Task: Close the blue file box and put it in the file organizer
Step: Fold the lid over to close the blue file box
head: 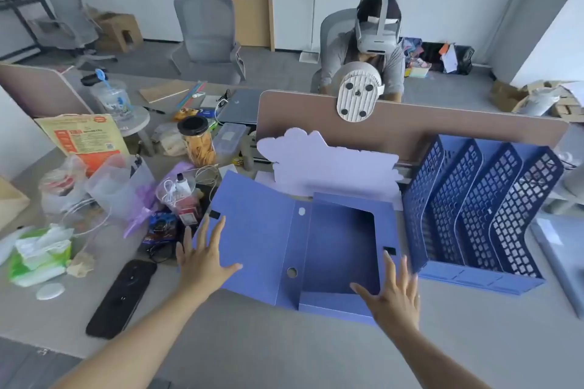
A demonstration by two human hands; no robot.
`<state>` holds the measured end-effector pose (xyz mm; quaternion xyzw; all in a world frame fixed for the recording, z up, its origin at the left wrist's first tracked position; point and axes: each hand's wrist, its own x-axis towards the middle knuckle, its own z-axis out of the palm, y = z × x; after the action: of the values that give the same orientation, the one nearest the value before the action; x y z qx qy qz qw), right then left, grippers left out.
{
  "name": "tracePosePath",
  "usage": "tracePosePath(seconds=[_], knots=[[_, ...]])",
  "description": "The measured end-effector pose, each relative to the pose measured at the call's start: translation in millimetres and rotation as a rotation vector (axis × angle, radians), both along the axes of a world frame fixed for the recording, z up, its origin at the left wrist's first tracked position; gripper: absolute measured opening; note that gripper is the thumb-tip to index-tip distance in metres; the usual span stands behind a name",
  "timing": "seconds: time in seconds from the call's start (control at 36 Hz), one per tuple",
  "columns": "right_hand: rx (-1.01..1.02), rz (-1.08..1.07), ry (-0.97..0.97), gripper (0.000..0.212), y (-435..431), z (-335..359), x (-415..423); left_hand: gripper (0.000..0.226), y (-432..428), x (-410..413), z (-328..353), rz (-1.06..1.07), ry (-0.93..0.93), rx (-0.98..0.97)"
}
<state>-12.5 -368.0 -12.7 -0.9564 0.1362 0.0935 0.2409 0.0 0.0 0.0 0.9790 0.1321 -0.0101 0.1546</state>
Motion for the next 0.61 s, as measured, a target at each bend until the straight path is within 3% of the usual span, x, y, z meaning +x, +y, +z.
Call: tracePosePath(seconds=[0.06,0.19,0.39,0.61], knots=[[-0.008,-0.059,0.077,0.111,1.5,-1.4,1.3,0.121,3.4,-4.2,4.1,0.100,0.107,-0.041],[-0.035,-0.046,0.153,0.120,3.0,-14.6,-4.9,0.127,19.3,-14.0,-5.1,0.269,0.136,-0.162],[-0.098,-0.025,0.191,0.130,9.3,-15.9,-9.7,0.104,22.1,-24.4,-2.8,0.316,-0.015,-0.316],[-0.078,0.004,0.199,0.133,5.8,-20.6,-9.0,0.074,12.3,-32.2,22.9,0.228,-0.253,-0.507]])
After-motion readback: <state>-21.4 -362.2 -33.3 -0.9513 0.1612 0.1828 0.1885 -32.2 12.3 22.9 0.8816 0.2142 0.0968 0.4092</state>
